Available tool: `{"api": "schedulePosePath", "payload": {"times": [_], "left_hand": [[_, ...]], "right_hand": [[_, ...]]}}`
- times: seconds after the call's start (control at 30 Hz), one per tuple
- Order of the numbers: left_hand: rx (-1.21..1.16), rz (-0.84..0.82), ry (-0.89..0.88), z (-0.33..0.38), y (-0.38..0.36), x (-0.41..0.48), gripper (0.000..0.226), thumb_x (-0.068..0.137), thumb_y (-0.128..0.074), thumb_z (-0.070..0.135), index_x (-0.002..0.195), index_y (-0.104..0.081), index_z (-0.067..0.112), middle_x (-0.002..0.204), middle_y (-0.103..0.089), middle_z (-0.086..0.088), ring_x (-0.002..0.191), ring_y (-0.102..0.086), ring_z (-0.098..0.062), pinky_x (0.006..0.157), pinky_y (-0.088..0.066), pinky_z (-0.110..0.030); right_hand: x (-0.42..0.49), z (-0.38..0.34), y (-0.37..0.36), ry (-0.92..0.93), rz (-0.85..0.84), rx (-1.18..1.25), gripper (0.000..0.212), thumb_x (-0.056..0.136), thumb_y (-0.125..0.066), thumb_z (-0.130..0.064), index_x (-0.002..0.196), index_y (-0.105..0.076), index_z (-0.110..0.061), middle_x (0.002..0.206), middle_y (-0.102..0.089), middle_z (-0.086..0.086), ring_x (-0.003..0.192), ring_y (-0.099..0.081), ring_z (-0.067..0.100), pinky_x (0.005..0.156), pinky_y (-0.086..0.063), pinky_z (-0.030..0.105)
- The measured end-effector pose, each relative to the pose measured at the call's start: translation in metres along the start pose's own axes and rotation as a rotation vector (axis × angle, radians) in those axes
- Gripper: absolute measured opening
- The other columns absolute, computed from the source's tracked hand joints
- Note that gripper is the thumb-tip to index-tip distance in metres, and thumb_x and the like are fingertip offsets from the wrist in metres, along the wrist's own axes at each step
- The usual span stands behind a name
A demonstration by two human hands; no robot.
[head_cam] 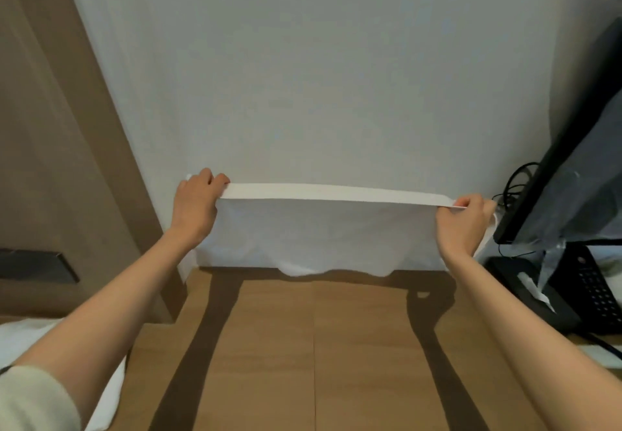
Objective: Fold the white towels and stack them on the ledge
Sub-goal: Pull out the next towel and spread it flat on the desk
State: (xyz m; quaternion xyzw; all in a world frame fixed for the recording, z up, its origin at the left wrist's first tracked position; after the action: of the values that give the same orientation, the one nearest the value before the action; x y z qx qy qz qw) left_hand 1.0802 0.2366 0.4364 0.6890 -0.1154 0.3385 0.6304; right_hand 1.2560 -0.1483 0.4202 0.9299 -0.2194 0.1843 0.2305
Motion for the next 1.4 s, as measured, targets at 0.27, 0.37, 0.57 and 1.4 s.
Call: {"api": "schedulePosePath", "payload": {"times": [0.27,0.37,0.57,1.4], "left_hand": [[-0.130,-0.434,-0.138,-0.007,-0.033,-0.109,0.044,0.082,-0.053,-0.011,0.114,-0.061,0.018,0.099,-0.053,-0.007,0.079,-0.051,-0.023,0.065,-0.035,-0.028],[-0.182,-0.534,-0.122,-0.006,-0.040,-0.145,0.042,0.084,-0.054,-0.005,0.117,-0.061,0.020,0.106,-0.052,-0.008,0.089,-0.054,-0.027,0.069,-0.038,-0.030],[-0.155,-0.777,-0.079,0.008,-0.066,-0.234,0.023,0.093,-0.051,0.010,0.108,-0.061,0.026,0.109,-0.052,-0.002,0.087,-0.046,-0.012,0.063,-0.028,-0.016],[-0.259,-0.907,0.279,0.087,-0.072,-0.323,0.039,0.090,-0.057,0.046,0.124,-0.055,0.028,0.133,-0.048,-0.004,0.118,-0.048,-0.023,0.098,-0.042,-0.036]], "right_hand": [[-0.074,0.067,0.022,-0.073,-0.129,-0.233,0.015,0.082,-0.059,-0.006,0.089,-0.046,-0.008,0.115,-0.043,0.017,0.091,-0.049,0.032,0.076,-0.039,0.035],[-0.103,0.089,0.034,-0.059,-0.224,-0.341,0.015,0.084,-0.060,-0.008,0.095,-0.051,-0.005,0.117,-0.043,0.018,0.099,-0.050,0.035,0.082,-0.044,0.038],[-0.168,0.145,0.065,-0.161,-0.495,-0.522,0.007,0.086,-0.060,-0.014,0.091,-0.060,-0.009,0.113,-0.046,0.014,0.094,-0.051,0.029,0.083,-0.046,0.036],[-0.221,0.193,0.092,-0.114,-0.927,-0.583,0.027,0.097,-0.047,-0.025,0.118,-0.061,-0.016,0.122,-0.059,0.007,0.110,-0.055,0.023,0.087,-0.046,0.032]]}}
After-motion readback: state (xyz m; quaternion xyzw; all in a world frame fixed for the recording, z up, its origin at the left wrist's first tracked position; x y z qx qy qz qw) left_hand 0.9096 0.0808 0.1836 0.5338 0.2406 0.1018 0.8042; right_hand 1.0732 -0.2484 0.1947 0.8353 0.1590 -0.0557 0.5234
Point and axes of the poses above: each hand's wrist, its own x-axis towards the middle knuckle, its own y-axis out of the back of the hand, z = x × y, the point moved 2 cm from there along x, towards the middle knuckle
